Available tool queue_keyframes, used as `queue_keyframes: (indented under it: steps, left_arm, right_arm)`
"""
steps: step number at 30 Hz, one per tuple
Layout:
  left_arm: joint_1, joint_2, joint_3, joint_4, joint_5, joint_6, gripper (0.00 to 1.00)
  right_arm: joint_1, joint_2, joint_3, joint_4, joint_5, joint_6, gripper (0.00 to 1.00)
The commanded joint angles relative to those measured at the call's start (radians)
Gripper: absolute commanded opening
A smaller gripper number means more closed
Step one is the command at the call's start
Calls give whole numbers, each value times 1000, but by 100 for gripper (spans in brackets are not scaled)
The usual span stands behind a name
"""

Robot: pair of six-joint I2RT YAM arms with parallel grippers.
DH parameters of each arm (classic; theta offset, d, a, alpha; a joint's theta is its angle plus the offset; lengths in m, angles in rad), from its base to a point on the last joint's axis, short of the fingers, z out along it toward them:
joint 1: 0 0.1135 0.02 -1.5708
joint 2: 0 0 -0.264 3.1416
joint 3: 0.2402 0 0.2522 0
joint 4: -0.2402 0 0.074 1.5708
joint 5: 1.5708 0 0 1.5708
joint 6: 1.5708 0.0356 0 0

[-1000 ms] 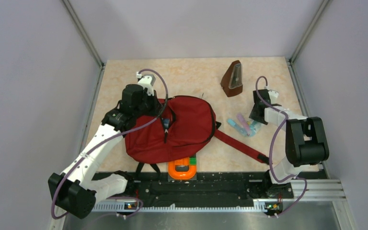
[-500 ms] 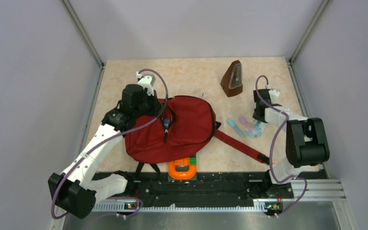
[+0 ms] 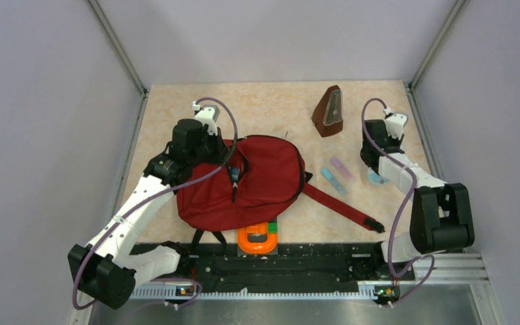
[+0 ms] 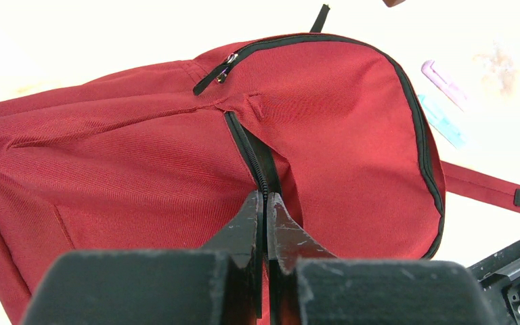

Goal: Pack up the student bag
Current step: Pick up the stationery from the center of the board, then place the stationery in the student bag.

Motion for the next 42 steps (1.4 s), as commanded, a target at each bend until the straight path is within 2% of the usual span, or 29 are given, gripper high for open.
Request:
queue_keyframes:
  steps: [1, 5, 8, 13, 17, 21, 26, 29, 38, 42]
  left_arm:
    - [-5, -45, 26, 129, 25, -7, 0]
    - [-5, -45, 26, 131, 33, -10, 0]
    - [-3, -43, 26, 136, 47, -20, 0]
    - [-3, -41, 34, 148, 96, -47, 0]
    - [-3, -36, 49, 134, 111, -50, 0]
    - [-3, -44, 48, 119, 87, -39, 0]
    - [-3, -54, 31, 130, 72, -18, 0]
    - [-3, -62, 24, 132, 56, -10, 0]
    - [-3, -94, 4, 142, 18, 0, 0]
    - [-2, -93, 3, 147, 36, -3, 0]
  right_arm:
    - [58, -58, 32, 31, 151, -67, 0]
    - [151, -110, 67, 0, 60, -80, 0]
    - [247, -157, 127, -65, -31, -29, 0]
    - [467, -193, 179, -49, -237, 125, 0]
    - [586, -121, 236, 45, -453, 244, 0]
    - [669, 38, 399, 39, -645, 254, 0]
    - [721, 207, 560, -2, -842, 204, 0]
    - [742, 255, 624, -50, -903, 190, 0]
    - [769, 255, 587, -102, -1013, 183, 0]
    - [773, 300, 640, -145, -1046, 160, 0]
